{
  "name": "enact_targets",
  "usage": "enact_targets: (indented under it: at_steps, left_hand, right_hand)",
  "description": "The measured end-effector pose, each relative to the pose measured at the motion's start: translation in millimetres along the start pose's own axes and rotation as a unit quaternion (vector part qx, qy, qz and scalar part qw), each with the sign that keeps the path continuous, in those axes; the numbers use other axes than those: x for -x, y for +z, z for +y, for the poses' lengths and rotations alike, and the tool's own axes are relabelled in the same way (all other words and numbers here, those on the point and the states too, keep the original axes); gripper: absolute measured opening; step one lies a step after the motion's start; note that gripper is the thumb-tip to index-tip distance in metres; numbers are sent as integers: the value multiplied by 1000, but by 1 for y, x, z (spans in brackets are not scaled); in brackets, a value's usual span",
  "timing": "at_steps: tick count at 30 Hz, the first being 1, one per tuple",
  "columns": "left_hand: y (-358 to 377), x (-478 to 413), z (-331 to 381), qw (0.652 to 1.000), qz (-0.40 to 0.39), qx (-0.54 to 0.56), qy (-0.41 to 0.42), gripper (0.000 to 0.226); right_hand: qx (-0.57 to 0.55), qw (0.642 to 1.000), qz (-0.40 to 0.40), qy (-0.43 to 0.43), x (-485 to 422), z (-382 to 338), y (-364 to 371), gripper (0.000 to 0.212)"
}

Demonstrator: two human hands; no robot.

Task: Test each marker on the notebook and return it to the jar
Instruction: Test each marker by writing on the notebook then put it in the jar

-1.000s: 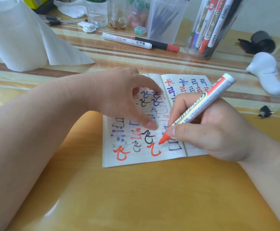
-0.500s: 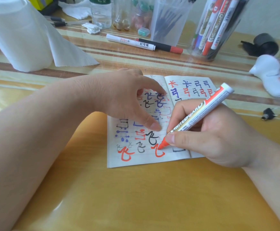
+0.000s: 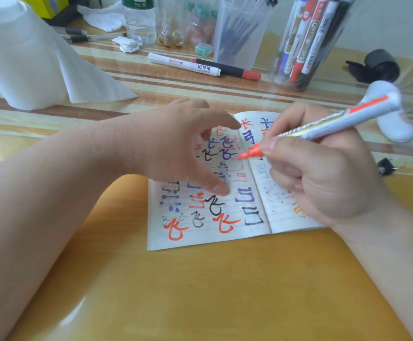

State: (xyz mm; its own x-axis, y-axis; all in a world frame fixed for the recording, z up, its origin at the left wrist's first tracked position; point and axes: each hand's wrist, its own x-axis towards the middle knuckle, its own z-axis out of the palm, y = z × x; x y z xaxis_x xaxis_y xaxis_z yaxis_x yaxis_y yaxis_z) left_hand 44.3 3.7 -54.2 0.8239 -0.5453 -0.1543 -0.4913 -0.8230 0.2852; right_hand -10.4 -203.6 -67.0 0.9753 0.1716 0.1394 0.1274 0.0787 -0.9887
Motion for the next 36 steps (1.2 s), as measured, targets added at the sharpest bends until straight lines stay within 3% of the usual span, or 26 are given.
enact_targets:
  at_steps: [4,7,9,23,29,36]
  left_hand:
    - [10,1,-4,990,65,102,78,112]
    - [16,3,2,953,94,263,118,79]
    - [15,4,5,939,104,305,118,66]
    - [15,5,13,962,116,220,116,63]
    - [11,3,11,956,137,245,88,33]
    - [8,3,9,947,151,276,65,30]
  right_hand:
    - [-38,995,57,-71,-6,-1,-4,19]
    - [-105,990,77,-51,-9,-2,-8,22]
    - [-118,989,79,-36,-10,-2,-8,25]
    - [-2,995,95,-29,-10,-1,-4,12]
    - [-2,997,77,-24,-10,-5,-7,14]
    - [-7,998,57,-24,-8,-3,-5,12]
